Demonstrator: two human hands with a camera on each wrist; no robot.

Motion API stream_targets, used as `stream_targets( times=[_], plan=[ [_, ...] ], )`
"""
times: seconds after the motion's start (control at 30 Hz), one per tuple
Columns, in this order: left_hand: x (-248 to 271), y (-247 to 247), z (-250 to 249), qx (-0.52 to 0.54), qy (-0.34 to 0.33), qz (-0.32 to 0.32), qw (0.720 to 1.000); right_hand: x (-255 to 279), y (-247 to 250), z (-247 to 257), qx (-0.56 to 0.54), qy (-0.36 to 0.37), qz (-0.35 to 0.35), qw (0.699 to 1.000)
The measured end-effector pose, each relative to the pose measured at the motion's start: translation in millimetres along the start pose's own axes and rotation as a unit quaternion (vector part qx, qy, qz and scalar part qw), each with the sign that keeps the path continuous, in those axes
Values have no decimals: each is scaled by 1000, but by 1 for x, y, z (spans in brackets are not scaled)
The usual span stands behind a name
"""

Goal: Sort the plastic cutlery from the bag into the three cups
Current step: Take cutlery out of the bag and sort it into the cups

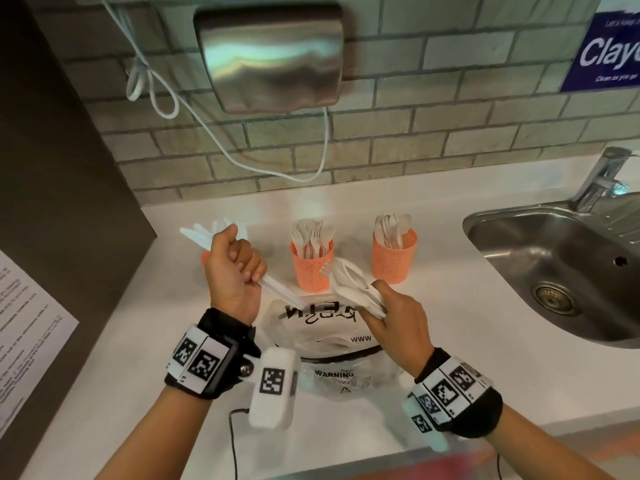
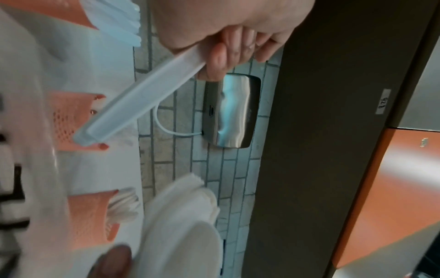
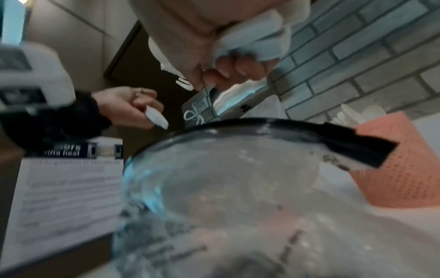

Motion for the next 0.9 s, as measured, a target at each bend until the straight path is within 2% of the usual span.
stream_targets(
  times=[0.1,0.2,0.3,0.4,0.47,0.6,0.77,0.9],
  plan=[
    [-23,11,-19,-26,-33,-33,999,-10,-6,-2,-168,-80,62,981],
    [-55,23,-44,-76,-98,-86,988,-17,-10,3,-331,-177,131,918],
    [-88,35,-63,-118,-141,-141,973,-20,-14,11,-392,-248,199,863],
    [-117,44,-71,-170,-160,-171,957,-25,-19,15,-446,-290,234,814],
    [-133,50,-68,-205,-164,-180,948,-27,-23,19,-486,-306,249,780],
    [-159,62,-53,-295,-158,-187,924,-30,-29,22,-538,-325,262,732],
    [-177,82,-25,-381,-94,-194,899,-31,-34,20,-580,-329,276,692],
    [-175,93,-14,-481,-136,-190,845,-31,-39,18,-605,-330,291,663]
  ],
)
Point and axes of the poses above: each hand's wrist, its own x-axis away from the middle knuckle, its own y-axis out of the back of the hand, z = x × y, the point moved 4 cm from there along -x, towards the middle knuckle, and after that the axes turned 8 degrees about y, right-handed, at the moved point
